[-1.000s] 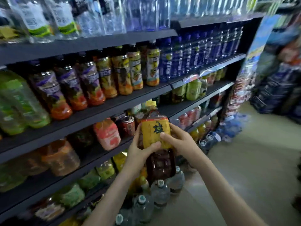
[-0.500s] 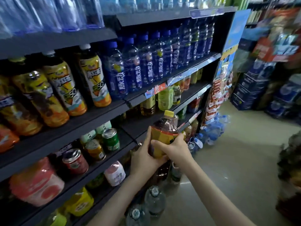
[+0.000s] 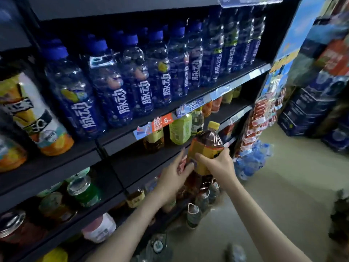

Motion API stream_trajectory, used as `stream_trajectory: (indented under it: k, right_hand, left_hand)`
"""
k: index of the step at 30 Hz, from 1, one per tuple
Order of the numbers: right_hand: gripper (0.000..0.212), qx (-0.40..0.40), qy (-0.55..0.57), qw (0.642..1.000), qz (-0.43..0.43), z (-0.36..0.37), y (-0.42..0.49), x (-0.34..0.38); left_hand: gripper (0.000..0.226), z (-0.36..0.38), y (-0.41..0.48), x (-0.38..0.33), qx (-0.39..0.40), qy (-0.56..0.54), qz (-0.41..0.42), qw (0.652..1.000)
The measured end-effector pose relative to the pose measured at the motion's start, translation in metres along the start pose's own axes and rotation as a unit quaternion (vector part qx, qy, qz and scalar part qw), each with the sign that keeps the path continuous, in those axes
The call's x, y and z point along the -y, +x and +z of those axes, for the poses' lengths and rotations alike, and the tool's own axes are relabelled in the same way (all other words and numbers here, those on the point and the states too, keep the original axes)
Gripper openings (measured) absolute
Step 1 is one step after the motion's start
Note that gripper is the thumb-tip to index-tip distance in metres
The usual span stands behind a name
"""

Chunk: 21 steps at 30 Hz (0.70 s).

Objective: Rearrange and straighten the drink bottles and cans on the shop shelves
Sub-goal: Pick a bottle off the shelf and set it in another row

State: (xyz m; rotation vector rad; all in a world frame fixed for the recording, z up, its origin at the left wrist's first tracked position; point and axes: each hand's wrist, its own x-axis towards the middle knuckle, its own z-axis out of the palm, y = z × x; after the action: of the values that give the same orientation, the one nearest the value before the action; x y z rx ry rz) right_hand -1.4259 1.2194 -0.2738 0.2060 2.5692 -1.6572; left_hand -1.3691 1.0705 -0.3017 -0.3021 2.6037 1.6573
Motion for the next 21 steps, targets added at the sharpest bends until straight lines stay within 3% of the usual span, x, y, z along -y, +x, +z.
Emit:
stream_trajectory:
  k: [5,9,14,21]
  right_hand:
    - [0.072,0.059,-0.046,0.997,-0.031,-0.020,0.078,-0.007]
    - [0.073,0.121,-0.087,0.987,-0.057,-0.039,0.139,-0.018]
    - [0.072,0.176,-0.083,0.976,-0.099,-0.056,0.199,-0.036]
    - [0.073,0.184,-0.052,0.972,-0.134,-0.049,0.241,-0.072]
  left_hand:
    - [0.067,0.035,0.059,-0.002,-0.123,0.084,-0.103,0.983]
    - [0.076,0.076,0.097,-0.024,-0.207,0.079,-0.167,0.961]
    - [0.081,0.118,0.129,-0.039,-0.289,0.069,-0.144,0.944]
    - [0.090,0.132,0.165,-0.004,-0.374,0.100,-0.062,0.920]
